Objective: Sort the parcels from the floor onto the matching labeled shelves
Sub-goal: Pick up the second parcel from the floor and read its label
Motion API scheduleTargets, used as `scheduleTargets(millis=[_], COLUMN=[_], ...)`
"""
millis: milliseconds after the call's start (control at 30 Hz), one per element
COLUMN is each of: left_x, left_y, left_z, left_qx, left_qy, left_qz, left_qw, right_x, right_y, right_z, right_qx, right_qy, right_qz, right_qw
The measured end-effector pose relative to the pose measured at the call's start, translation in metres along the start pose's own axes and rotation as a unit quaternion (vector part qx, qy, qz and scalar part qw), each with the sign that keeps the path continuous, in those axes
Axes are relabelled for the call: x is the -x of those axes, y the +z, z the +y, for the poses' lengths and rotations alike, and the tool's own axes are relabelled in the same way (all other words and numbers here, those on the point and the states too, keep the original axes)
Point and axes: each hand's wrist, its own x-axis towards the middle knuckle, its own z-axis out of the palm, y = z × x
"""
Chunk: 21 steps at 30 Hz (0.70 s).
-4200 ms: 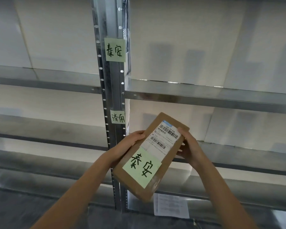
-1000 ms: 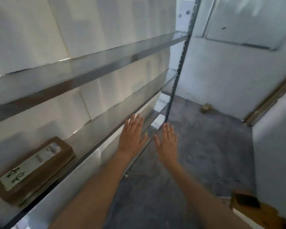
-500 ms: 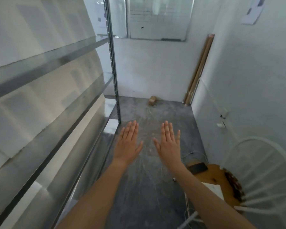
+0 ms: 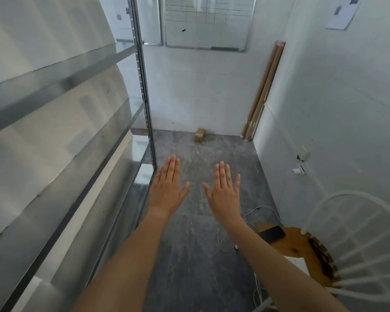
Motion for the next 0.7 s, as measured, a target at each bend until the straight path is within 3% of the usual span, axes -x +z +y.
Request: scheduleTargets(millis=[367,700], left_x=[-0.072,-0.175], left_y=[0.040,0.083], left_z=[-0.023,0.010], left_qx=[0.024,0.046], left_qy=[0.002,0.011], left_qz=[-0.038,-0.054], left_qw=[0.999,0.997], right_x=[-0.069,-0.162], right_y=[0.041,0.087], right_z=[0.003,0.069], right_qx=[-0.024,0.005], right_qy=[0.023,0.021], right_qz=[-0.009,0.011], right_qw=[0.999,1.000])
